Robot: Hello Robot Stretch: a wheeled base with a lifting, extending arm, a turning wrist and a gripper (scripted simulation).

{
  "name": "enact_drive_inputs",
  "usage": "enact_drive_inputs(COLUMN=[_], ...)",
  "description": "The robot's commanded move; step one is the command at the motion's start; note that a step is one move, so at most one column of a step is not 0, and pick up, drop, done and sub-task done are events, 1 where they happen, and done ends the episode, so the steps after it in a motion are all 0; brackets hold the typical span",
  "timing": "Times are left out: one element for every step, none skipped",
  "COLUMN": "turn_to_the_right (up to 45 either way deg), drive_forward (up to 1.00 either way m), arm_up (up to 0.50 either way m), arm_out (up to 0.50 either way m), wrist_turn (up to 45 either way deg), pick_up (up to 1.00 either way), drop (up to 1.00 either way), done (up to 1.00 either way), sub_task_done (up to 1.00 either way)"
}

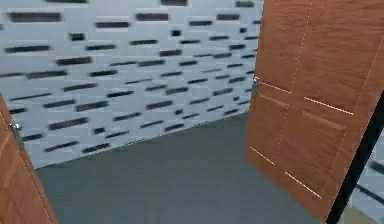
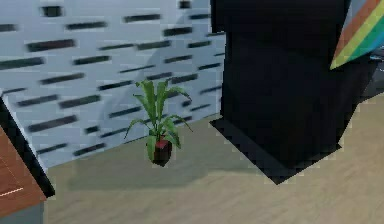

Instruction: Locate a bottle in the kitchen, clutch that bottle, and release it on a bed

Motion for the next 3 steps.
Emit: enact_drive_inputs(turn_to_the_right=[-3.0, 0.0, -9.0], drive_forward=[0.00, 1.00, 0.00], arm_up=[0.00, 0.00, 0.00], arm_out=[0.00, 0.00, 0.00], wrist_turn=[0.0, 0.0, 0.0], pick_up=[0.00, 0.00, 0.00], drop=[0.00, 0.00, 0.00], done=[0.00, 0.00, 0.00], sub_task_done=[0.00, 0.00, 0.00])
